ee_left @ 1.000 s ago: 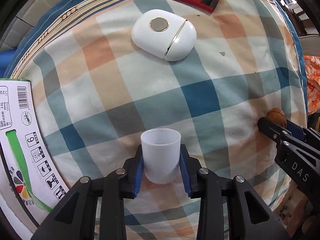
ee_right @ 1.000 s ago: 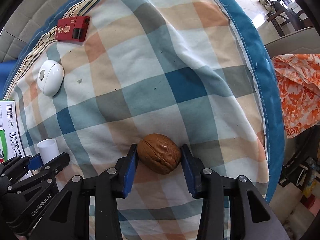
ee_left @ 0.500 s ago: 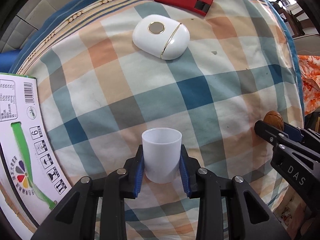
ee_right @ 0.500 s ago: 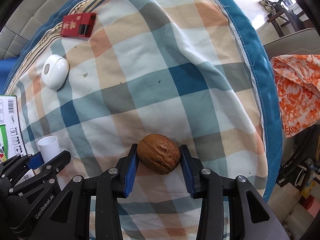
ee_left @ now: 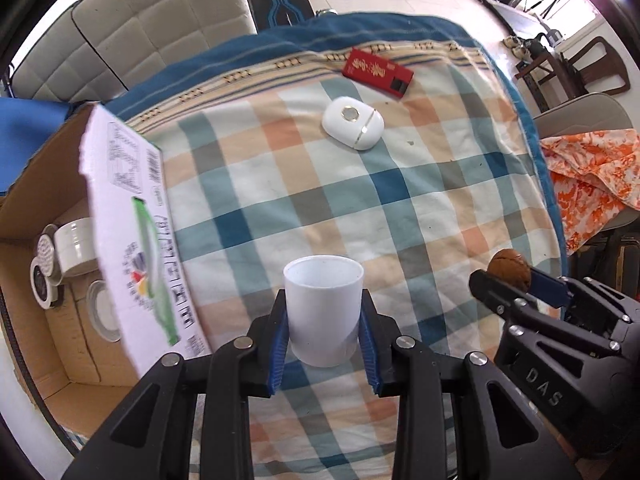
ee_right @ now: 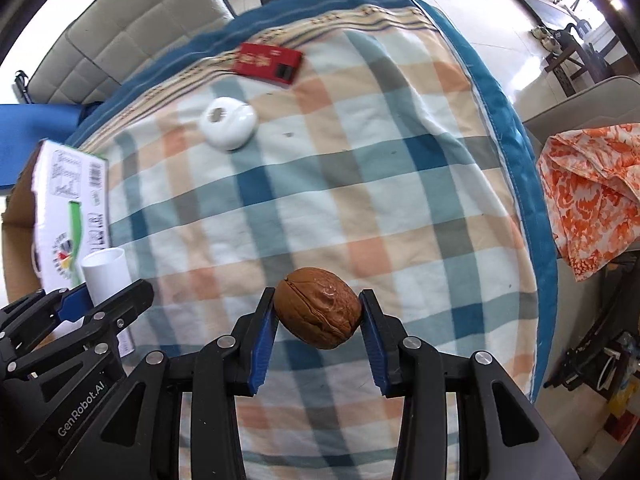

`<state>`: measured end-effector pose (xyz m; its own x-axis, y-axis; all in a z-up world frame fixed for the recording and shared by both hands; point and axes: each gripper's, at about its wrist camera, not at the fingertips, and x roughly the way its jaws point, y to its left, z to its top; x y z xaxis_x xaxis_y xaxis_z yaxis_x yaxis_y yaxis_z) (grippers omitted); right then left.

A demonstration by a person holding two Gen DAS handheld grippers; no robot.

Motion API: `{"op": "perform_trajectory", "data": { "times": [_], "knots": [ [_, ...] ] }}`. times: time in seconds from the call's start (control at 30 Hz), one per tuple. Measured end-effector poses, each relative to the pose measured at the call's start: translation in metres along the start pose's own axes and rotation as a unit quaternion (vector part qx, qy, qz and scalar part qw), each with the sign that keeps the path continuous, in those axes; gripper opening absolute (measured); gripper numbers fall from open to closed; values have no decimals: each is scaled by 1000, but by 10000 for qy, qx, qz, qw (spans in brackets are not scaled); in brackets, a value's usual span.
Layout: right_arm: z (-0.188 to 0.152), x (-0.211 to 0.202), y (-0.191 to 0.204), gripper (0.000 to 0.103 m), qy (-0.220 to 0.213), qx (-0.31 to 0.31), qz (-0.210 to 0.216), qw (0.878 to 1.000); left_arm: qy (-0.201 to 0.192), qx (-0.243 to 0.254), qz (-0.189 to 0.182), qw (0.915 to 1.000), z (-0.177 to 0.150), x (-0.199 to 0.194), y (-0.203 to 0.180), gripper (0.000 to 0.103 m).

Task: Organize rigid objects
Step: 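Carry the white cup and walnut over the box with both grippers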

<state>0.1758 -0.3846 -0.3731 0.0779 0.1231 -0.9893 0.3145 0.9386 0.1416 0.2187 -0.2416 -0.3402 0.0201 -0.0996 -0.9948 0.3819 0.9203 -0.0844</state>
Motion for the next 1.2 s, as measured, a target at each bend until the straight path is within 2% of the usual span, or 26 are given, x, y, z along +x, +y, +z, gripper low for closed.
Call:
{"op": "perform_trajectory", "data": {
  "times": [0.2,0.33,0.47,0.6,0.77,0.93,1.07,1.2],
  "knots": [
    [-25,-37,43,43,-238,-224,112,9994,-386,-73,-145,9991,-24,-46,38,29],
    [-37,-60,86,43,-383,-388,201,9983,-571,-205,-259,9978,-37,-71,72,29],
    [-49,-74,132,43,-415,-539,417,9968,-750,-407,-286,9959,-56,-97,121,29],
    [-58,-71,186,43,-374,-747,588,9948,-789,-684,-239,9942,-72,-107,169,29],
    [-56,-50,239,43,-244,-752,637,9948,-629,-1153,-169,9912,-85,-95,239,29],
    [-40,-15,274,43,-84,-508,547,9972,-281,-1534,-213,9875,-83,-57,293,29],
    [-25,9,295,43,-73,-320,356,9988,30,-1753,-380,9838,-75,-23,320,29],
    [-9,33,309,43,-30,-275,112,9996,285,-1747,-432,9833,-63,6,328,29]
  ]
}}
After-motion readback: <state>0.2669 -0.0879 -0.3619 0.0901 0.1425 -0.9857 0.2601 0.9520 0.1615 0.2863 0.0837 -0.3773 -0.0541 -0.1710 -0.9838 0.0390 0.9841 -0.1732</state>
